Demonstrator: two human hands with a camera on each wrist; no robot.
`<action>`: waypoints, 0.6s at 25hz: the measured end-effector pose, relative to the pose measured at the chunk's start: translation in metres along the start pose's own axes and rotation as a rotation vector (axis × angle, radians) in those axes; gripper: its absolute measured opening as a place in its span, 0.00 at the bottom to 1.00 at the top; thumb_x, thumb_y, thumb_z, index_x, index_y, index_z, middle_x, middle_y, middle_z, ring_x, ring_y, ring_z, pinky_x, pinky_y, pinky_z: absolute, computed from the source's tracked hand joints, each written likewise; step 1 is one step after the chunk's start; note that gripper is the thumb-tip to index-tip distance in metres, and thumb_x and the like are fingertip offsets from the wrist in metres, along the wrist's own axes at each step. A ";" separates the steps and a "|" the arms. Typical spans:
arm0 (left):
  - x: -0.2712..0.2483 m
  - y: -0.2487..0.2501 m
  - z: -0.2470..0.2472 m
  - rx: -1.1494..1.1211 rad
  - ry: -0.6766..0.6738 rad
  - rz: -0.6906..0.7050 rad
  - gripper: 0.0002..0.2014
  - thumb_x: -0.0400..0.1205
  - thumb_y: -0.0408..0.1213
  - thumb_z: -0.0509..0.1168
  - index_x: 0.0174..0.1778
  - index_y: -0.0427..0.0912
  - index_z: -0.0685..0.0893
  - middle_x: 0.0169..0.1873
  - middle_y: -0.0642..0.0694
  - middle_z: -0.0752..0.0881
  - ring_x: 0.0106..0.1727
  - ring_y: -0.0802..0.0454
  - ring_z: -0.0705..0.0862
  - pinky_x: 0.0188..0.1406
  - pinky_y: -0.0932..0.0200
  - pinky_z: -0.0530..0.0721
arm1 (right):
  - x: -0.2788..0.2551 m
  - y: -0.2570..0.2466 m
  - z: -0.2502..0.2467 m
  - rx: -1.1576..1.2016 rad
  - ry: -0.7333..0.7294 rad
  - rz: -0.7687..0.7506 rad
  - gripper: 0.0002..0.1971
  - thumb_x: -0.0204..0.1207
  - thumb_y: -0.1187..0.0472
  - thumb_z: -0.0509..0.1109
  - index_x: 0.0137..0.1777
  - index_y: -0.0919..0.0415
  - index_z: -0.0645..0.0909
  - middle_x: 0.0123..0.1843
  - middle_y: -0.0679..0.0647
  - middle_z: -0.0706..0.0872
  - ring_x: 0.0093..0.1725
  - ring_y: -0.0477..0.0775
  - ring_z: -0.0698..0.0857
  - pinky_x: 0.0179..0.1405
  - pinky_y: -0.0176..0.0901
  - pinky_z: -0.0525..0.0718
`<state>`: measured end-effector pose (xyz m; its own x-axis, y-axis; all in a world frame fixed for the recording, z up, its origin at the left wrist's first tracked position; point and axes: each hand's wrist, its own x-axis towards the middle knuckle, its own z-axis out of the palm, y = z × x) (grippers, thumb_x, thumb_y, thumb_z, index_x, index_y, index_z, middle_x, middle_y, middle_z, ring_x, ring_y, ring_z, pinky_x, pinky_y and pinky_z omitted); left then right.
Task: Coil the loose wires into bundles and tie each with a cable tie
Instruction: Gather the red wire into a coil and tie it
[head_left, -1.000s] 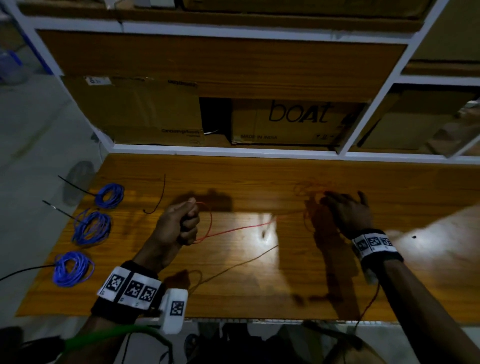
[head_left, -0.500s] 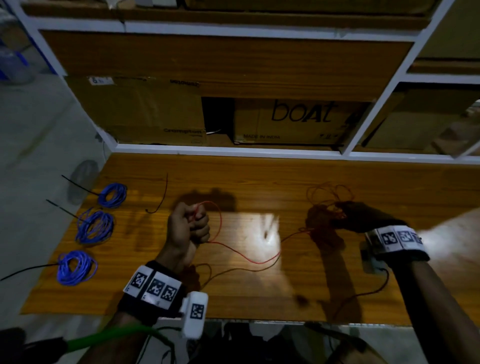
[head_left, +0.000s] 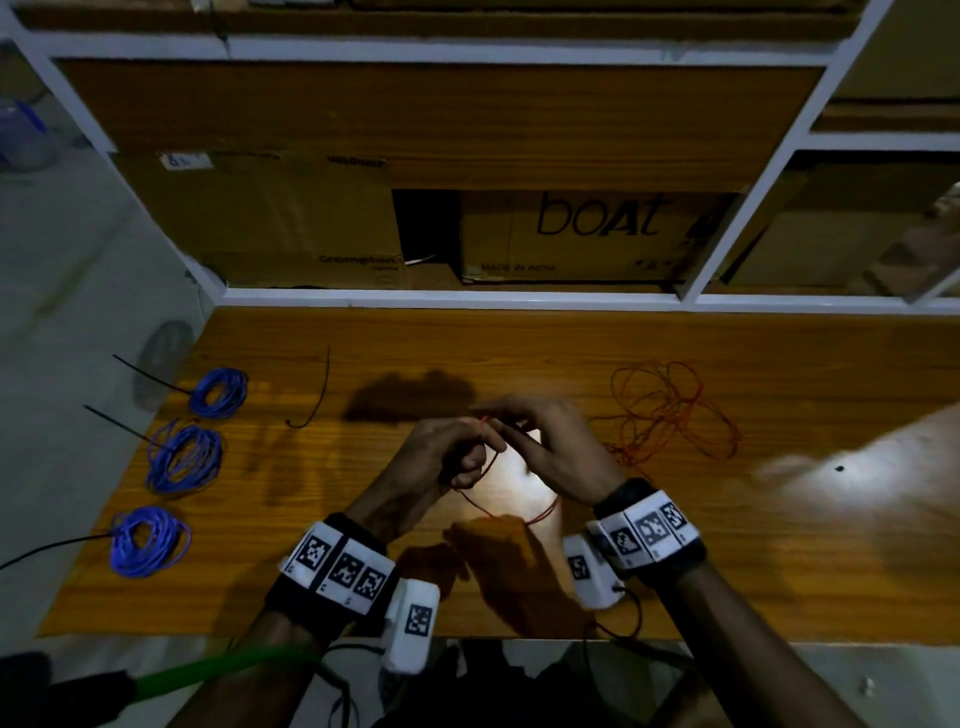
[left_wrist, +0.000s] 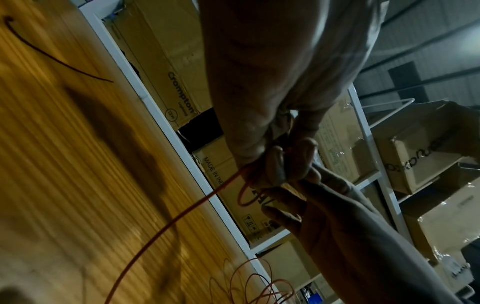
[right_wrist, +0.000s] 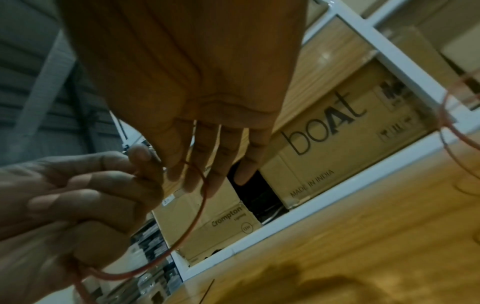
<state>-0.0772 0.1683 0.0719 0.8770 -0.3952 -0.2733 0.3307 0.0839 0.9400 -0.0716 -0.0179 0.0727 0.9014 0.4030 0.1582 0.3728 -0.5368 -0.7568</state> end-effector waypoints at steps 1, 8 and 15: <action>-0.001 -0.001 -0.002 0.014 -0.010 0.007 0.17 0.90 0.33 0.56 0.46 0.29 0.87 0.28 0.42 0.76 0.29 0.50 0.73 0.30 0.56 0.70 | 0.000 0.005 0.000 0.018 0.026 0.002 0.13 0.86 0.57 0.66 0.67 0.49 0.85 0.60 0.44 0.90 0.54 0.40 0.86 0.47 0.48 0.89; 0.000 -0.010 -0.005 0.181 0.013 0.052 0.15 0.89 0.35 0.60 0.56 0.23 0.84 0.28 0.46 0.84 0.40 0.47 0.88 0.52 0.54 0.80 | -0.007 0.016 -0.008 0.064 -0.011 -0.017 0.13 0.85 0.51 0.67 0.66 0.48 0.87 0.58 0.41 0.90 0.53 0.41 0.87 0.46 0.52 0.89; 0.007 -0.013 0.002 -0.052 0.054 0.012 0.23 0.80 0.37 0.69 0.69 0.44 0.68 0.28 0.44 0.83 0.37 0.44 0.86 0.46 0.52 0.83 | -0.004 0.016 -0.010 0.073 0.032 -0.026 0.10 0.81 0.52 0.72 0.59 0.51 0.90 0.46 0.35 0.87 0.43 0.45 0.85 0.39 0.49 0.85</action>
<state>-0.0761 0.1620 0.0579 0.8982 -0.3442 -0.2736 0.3361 0.1364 0.9319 -0.0672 -0.0351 0.0665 0.8987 0.3918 0.1973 0.3800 -0.4708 -0.7962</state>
